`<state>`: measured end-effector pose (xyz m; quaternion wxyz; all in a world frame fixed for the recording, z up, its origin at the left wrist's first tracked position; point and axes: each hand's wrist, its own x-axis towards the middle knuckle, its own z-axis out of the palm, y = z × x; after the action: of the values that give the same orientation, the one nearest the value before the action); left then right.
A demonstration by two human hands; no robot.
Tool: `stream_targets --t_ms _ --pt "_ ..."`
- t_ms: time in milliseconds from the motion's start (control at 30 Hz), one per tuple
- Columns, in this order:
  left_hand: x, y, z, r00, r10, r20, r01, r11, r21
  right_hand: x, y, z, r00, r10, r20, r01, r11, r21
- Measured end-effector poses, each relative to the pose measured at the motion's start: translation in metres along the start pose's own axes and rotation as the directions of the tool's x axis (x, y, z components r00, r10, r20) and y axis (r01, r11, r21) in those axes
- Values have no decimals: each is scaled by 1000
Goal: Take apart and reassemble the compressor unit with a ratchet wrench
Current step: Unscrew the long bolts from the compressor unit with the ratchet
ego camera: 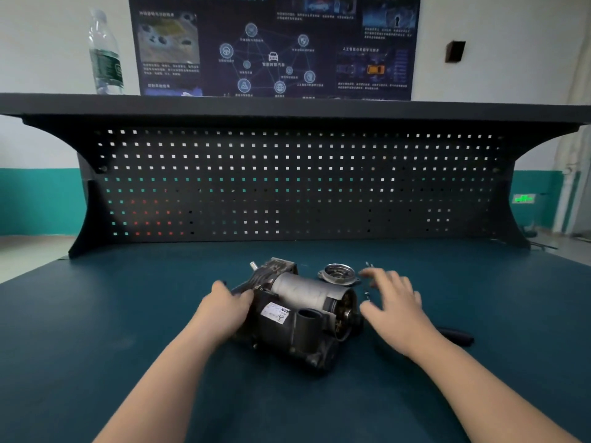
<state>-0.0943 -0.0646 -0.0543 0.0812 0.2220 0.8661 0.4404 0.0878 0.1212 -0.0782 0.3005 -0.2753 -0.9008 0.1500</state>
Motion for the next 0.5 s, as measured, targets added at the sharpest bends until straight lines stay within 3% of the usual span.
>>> stream_targets --t_ms 67,100,267,433,500 --pt "5 -12 1 998 63 27 -60 993 -105 -12 -26 -10 986 -163 -27 165 962 218" --pt "9 -16 1 997 73 28 -68 985 -160 -19 -39 -12 979 -204 16 196 959 204" --pt "16 -25 2 995 51 88 -9 909 -416 -47 -76 7 963 -40 266 90 979 -181" --pt "22 -26 7 964 28 263 172 687 -706 -52 -79 23 985 18 171 4 992 -126" --pt "22 -22 8 960 2 281 205 677 -707 -52 -79 22 990 9 142 8 993 -117"
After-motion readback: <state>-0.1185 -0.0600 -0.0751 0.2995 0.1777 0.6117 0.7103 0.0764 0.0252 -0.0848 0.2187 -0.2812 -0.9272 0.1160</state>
